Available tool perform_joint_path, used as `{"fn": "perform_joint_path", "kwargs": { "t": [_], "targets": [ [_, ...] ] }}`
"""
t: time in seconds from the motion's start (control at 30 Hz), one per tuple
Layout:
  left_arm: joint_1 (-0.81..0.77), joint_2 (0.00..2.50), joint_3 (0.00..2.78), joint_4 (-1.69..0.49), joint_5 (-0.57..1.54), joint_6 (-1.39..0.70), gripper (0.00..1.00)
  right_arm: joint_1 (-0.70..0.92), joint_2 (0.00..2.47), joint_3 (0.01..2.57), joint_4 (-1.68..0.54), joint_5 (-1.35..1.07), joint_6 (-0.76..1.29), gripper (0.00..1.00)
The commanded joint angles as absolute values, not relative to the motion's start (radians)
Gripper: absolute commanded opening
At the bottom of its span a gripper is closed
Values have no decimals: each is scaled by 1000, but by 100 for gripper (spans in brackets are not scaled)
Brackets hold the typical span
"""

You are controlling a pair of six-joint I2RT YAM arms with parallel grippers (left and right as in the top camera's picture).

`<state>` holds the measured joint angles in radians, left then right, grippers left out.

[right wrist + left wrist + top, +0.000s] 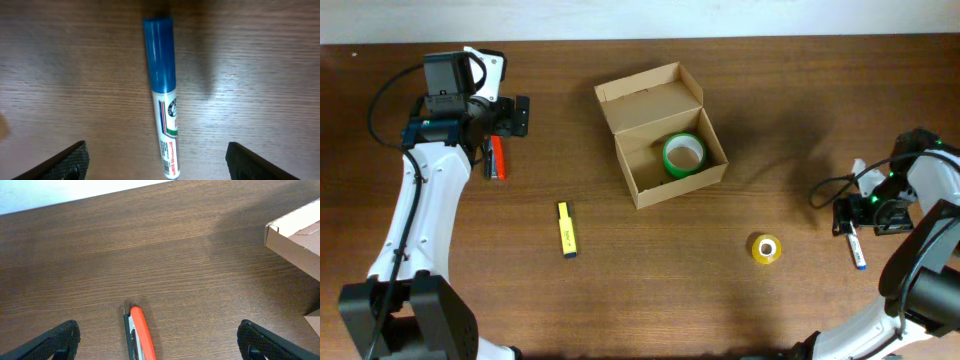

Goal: Pack container
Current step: 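Move the right gripper over the blue marker, then lower the right gripper and grasp the blue marker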

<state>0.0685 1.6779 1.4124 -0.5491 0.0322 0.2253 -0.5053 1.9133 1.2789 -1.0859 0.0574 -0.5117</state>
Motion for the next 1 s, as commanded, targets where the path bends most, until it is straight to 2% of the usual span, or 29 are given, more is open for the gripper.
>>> {"fn": "perform_joint_path", "kwargs": {
  "t": [0.0, 0.63, 0.77, 0.87, 0.97],
  "targets": [
    [68, 1689, 1430, -546, 26, 241, 100, -495, 1925, 1240, -1075, 114, -524, 88],
    [68, 1689, 1430, -546, 26, 242, 100, -423, 2017, 1227, -1055, 170, -516, 74],
    [68, 1689, 1430, -546, 26, 242, 100, -417, 2021, 1227, -1054, 170, -516, 59],
    [68, 1689, 1430, -546, 26, 242, 100, -419, 2021, 1227, -1053, 170, -516, 39],
    [68, 1689, 1430, -546, 26, 242, 100, -419, 2021, 1227, -1050, 169, -515, 27]
  ]
}}
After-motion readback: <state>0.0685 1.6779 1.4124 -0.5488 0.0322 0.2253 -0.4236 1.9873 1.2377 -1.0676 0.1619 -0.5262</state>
